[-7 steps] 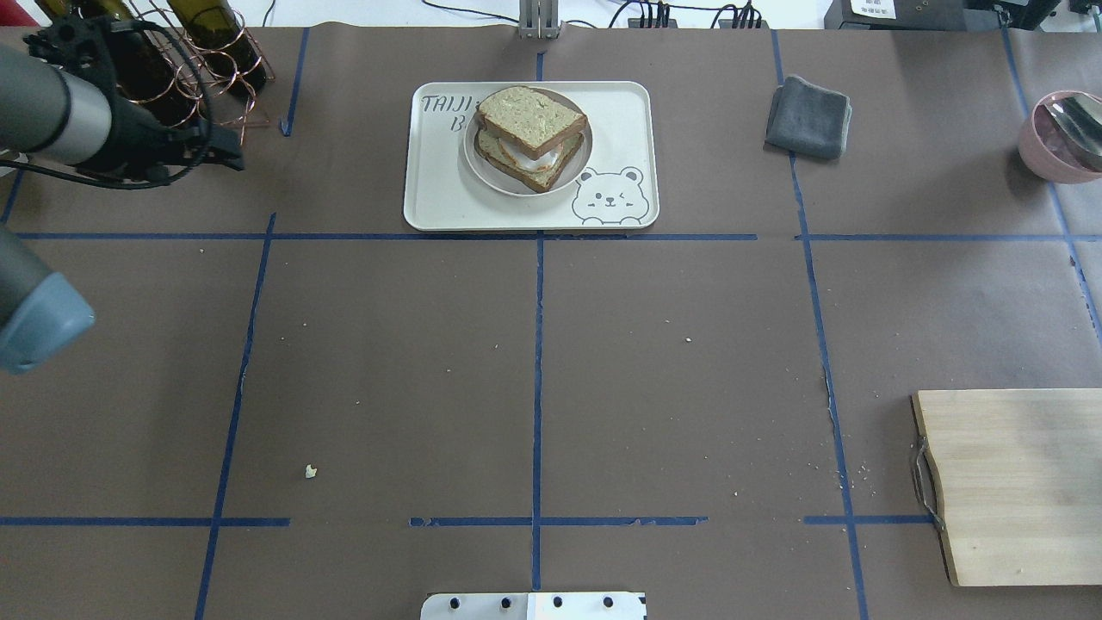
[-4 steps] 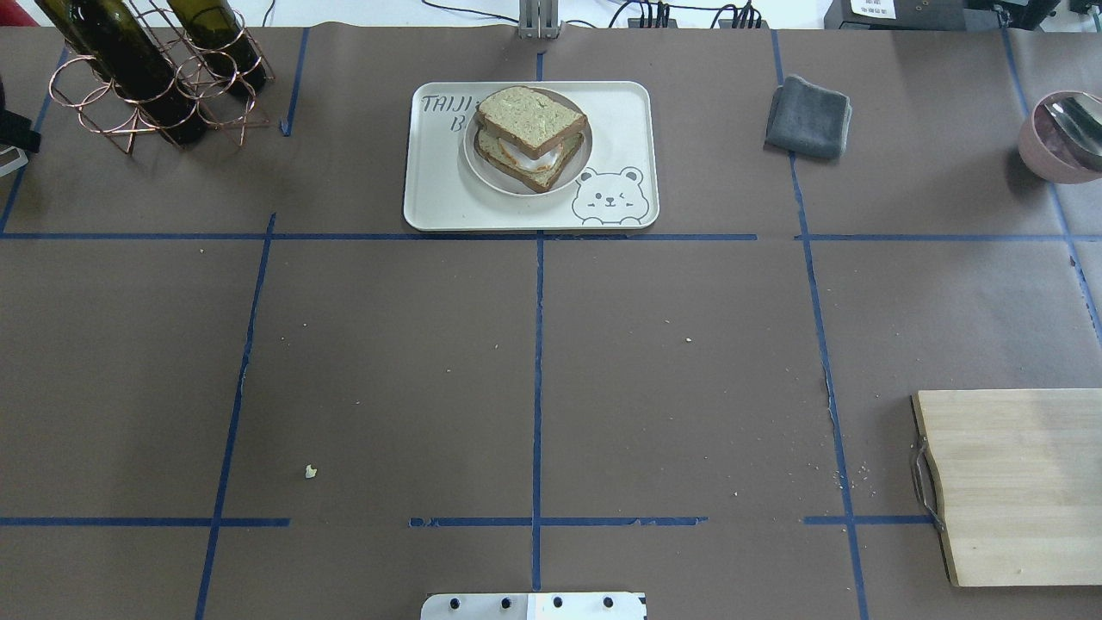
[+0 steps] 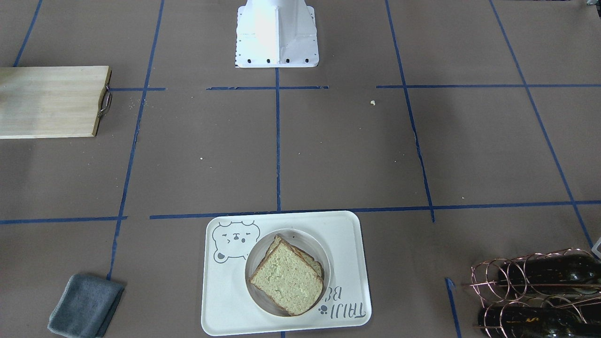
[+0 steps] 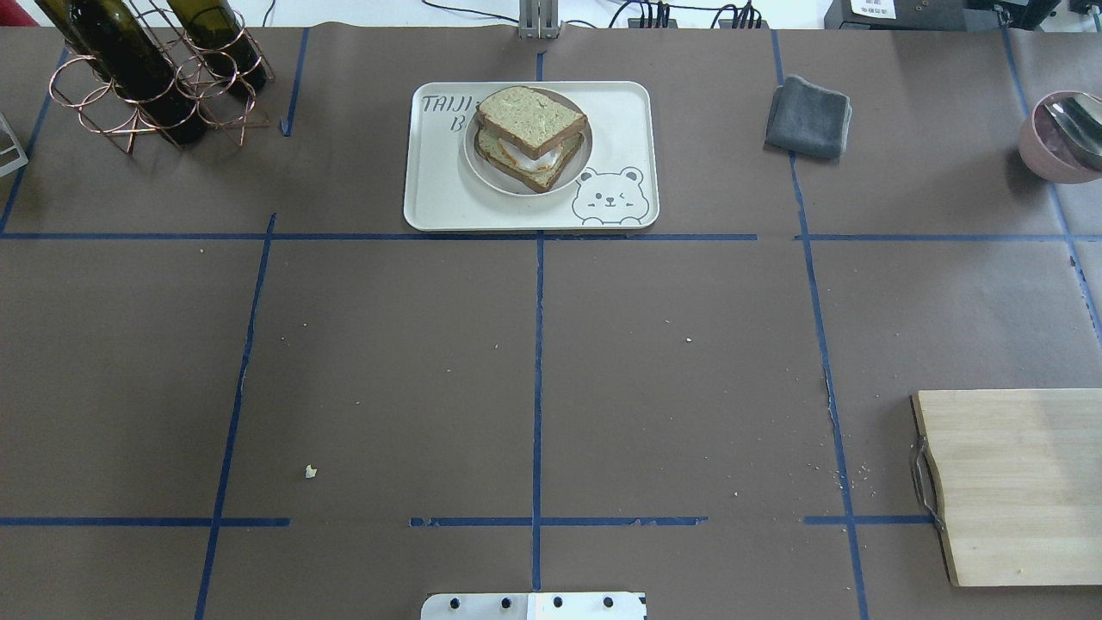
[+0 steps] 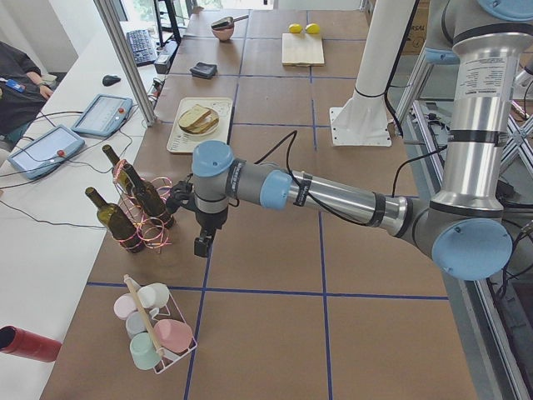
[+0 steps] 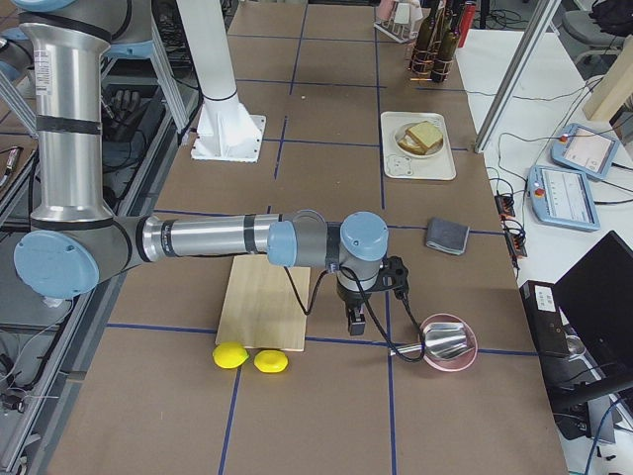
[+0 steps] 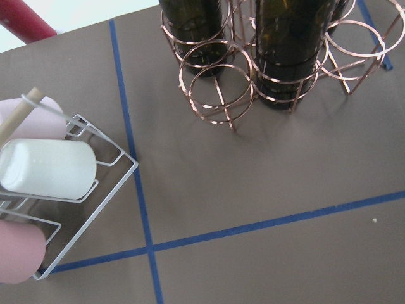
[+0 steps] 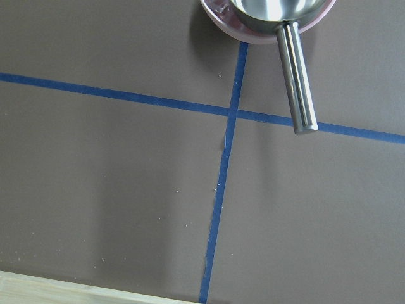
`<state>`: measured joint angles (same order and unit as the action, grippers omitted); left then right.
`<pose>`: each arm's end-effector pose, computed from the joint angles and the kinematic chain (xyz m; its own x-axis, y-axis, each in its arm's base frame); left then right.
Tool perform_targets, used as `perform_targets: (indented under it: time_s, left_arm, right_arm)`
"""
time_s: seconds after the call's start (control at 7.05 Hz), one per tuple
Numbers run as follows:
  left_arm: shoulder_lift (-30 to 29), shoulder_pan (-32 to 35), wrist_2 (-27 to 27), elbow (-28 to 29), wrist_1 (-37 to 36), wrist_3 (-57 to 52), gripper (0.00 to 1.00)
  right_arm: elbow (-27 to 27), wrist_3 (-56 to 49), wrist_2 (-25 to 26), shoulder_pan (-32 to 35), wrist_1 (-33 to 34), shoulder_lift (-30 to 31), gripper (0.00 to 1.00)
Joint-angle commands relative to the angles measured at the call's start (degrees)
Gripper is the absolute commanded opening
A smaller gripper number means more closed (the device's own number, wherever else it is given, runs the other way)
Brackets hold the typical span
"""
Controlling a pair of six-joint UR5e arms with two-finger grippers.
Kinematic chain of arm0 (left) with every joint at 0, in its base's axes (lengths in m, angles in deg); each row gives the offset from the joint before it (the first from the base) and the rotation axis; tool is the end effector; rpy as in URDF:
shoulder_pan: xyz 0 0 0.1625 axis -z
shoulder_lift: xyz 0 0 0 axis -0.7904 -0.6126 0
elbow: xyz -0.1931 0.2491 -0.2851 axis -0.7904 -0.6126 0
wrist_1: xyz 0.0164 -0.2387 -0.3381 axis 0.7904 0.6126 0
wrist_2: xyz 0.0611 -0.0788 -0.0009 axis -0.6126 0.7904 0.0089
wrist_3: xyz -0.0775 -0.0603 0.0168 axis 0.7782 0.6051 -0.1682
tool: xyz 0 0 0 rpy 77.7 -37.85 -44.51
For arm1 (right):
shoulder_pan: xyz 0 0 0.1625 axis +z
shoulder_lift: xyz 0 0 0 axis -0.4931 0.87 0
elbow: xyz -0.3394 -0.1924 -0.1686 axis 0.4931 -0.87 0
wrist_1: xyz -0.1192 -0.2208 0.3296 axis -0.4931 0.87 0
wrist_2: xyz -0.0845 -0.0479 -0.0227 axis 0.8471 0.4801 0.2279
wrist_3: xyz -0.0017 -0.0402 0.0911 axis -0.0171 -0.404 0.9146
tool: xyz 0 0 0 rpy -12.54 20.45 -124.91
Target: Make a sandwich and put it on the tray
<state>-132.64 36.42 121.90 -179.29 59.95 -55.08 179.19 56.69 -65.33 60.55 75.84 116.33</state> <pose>-0.0552 -0.5029 0.5607 0.7408 0.2294 -0.6313 -0.0762 0.9625 0.2604 0.0633 -0.4682 0.6179 0.6974 -0.1375 0.7033 0.0942 0.9905 0.1002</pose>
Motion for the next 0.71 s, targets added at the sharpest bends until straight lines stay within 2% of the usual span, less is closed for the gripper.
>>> perform_targets:
  time_s: [0.0,0.14,0.28,0.57]
  left_arm:
    - [3.23,1.71,7.69,6.70,3.11,-2.33,1.00]
    - [2.79,1.71,6.94,12.59,14.88,-2.76,1.00]
    - [4.18,1.71,6.67,13.00,18.31,-2.41,1.00]
    - [4.89,1.88,6.76,13.18,18.25,-2.58,1.00]
  right_arm:
    - [-0.20,0.09,-3.15,0.78,-0.04,1.08,1.00]
    - [-0.12,0.00,-3.33,1.39,-0.04,1.35,1.00]
    - [-0.03,0.00,-3.33,1.40,-0.04,1.35,1.00]
    - [0.15,-0.08,-3.33,1.75,-0.13,1.27,1.00]
